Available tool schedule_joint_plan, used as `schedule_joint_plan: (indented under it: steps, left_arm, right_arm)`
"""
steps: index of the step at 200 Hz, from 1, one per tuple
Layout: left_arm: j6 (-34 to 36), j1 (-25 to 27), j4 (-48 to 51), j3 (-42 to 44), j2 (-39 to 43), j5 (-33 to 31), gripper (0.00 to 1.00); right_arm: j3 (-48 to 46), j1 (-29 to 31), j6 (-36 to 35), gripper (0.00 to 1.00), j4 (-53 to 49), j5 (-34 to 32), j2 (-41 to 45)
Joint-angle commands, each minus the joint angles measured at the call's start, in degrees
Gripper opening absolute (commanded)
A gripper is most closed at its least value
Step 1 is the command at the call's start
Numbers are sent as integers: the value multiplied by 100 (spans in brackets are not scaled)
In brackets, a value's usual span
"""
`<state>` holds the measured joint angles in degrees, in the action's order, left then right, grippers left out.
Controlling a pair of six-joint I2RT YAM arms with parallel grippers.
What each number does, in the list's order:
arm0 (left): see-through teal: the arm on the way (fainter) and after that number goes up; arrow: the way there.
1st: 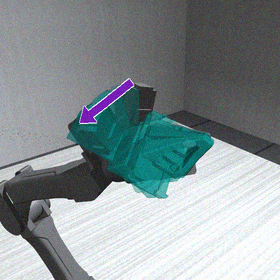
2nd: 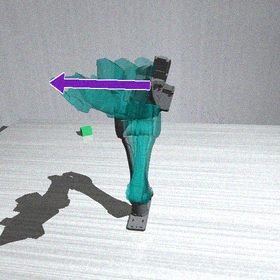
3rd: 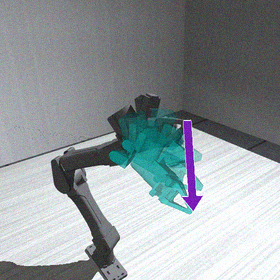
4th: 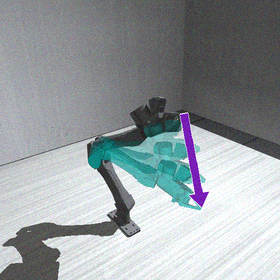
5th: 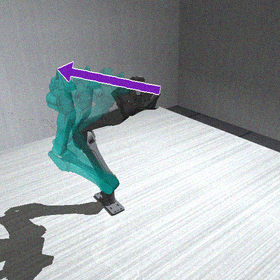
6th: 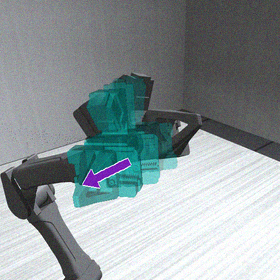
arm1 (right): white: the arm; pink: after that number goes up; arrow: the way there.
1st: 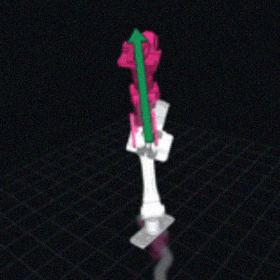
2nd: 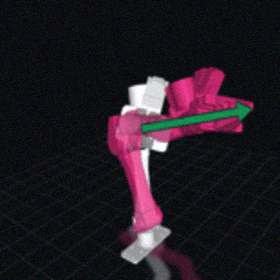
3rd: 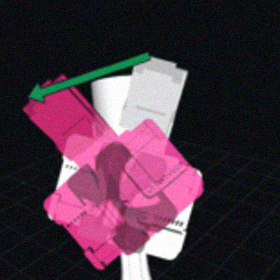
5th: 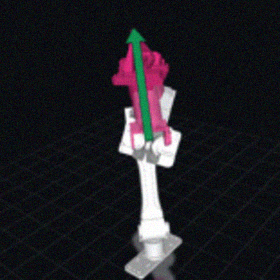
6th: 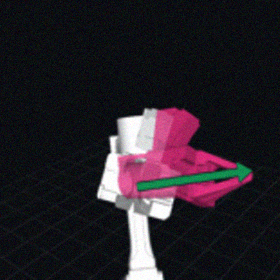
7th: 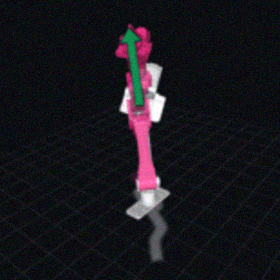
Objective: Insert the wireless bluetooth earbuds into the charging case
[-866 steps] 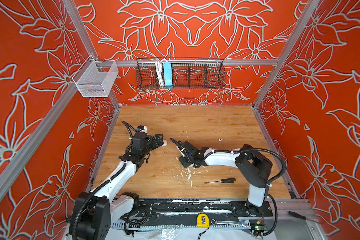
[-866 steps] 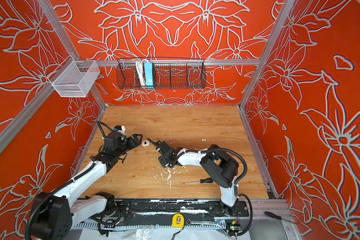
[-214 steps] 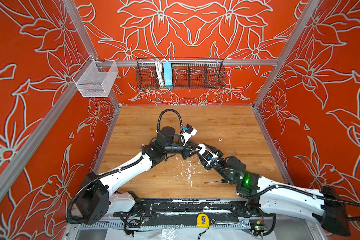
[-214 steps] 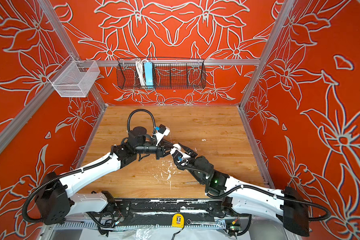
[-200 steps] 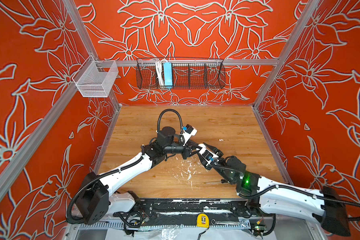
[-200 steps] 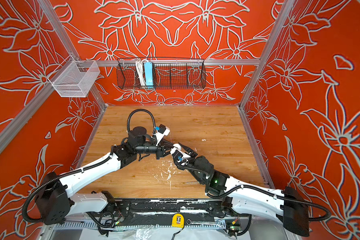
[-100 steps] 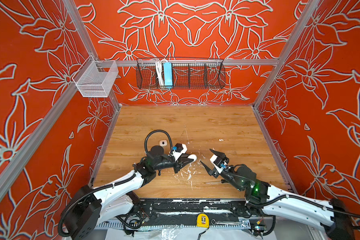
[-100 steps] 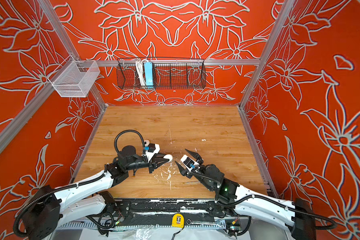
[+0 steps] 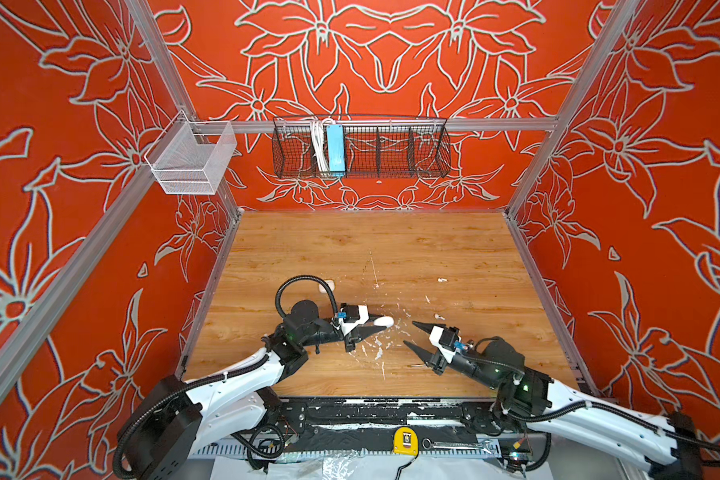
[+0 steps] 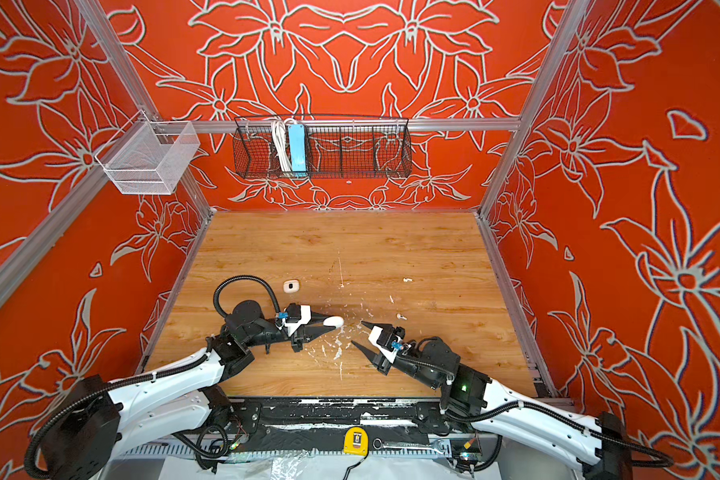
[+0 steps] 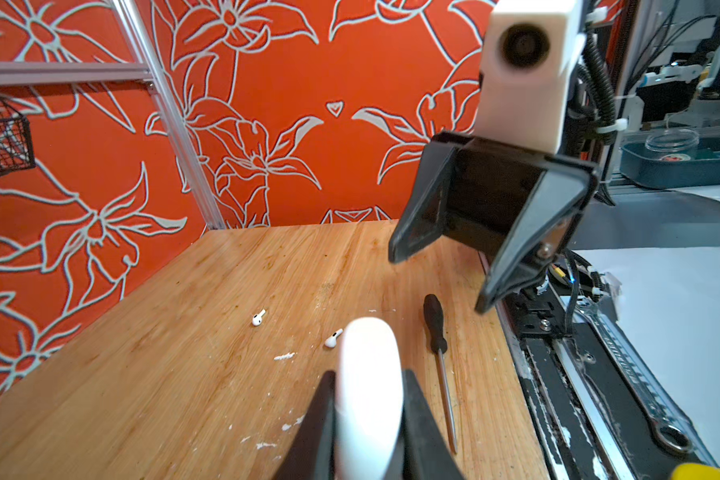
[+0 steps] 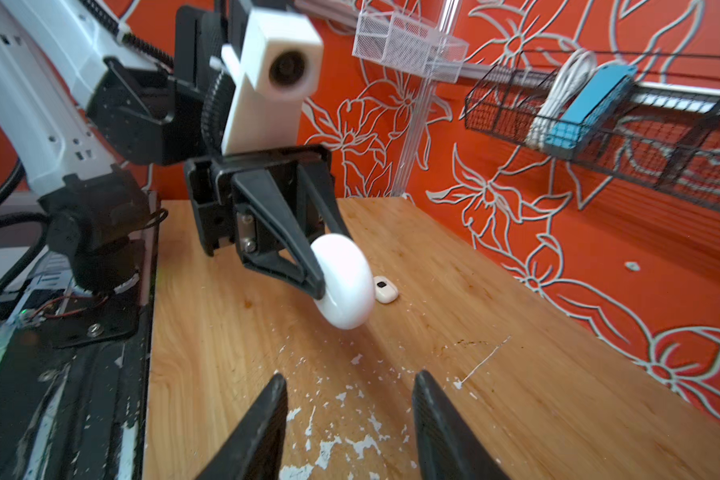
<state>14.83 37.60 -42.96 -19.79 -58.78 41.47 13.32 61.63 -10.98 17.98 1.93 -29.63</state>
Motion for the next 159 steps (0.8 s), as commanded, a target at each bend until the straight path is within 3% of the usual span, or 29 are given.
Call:
schedule_joint_plan:
  steps: [1,119,159]
  left_arm:
    - [218,10,-345,43,104,553,0]
    - [703,80,219,-233,-93,1454,0]
    - [819,115,477,-349,-116,1498,0]
  right_arm:
    - [329,18,105,49,-101,430,-347]
    - [752,7,175,50,-295,947,-786]
    - [869,7,228,43,-168,964,-1034]
